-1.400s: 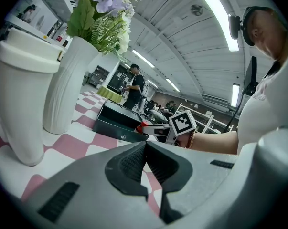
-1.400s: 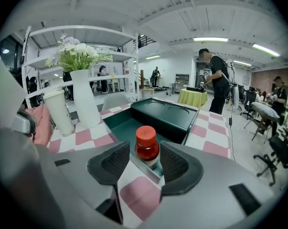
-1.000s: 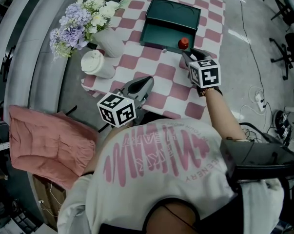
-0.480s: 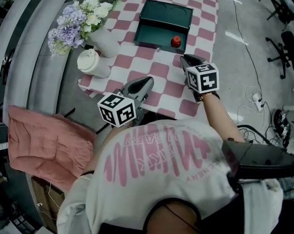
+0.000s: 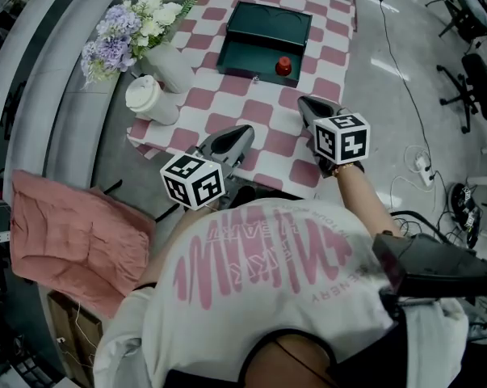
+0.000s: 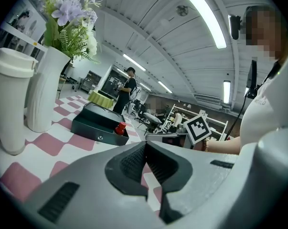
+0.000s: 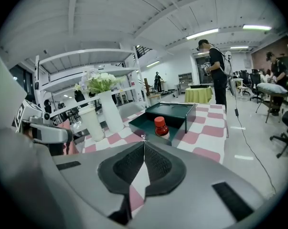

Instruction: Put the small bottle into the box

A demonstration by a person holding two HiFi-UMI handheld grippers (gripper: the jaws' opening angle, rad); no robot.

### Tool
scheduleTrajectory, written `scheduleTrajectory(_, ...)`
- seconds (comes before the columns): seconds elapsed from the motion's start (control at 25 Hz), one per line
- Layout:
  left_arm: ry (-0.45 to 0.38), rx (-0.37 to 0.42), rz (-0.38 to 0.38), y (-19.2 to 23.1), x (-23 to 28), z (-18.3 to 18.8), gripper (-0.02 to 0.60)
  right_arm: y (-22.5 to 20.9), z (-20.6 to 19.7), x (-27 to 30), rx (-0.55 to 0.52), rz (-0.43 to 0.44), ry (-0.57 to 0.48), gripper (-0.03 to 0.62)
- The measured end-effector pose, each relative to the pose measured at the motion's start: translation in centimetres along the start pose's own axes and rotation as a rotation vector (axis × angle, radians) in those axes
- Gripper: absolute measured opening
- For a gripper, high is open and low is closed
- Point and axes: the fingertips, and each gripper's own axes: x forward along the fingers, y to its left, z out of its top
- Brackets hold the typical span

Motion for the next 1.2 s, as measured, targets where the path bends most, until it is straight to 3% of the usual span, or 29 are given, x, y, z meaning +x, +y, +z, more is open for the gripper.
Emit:
scheduleTrajectory(0.2,-0.073,0.031,0.059,-0.3,-0.9,0.3,0.006,0.9,-0.1,-1.8,0.019,0.036,-0.05,0.006)
scheduleTrajectory(0.36,-0.096,0.014,0.081,-0.2,-1.4,-0.1,0.006,1.5,-0.9,-2.6,-0.002,0.035,-0.053,0.006)
scheduleTrajectory(0.88,-0.12,0.078,0.022,-0.4,-2.2,2.7,0.006,0.8,0.5,-5.3,0.091,-0.05,-0.173,0.006)
scheduleTrajectory(1.2,-0.077,0.086,-0.05,0.2,-4.4,3.0,0.006,3.2,0.4,-6.9,0.128,-0.132,-0.191,0.008)
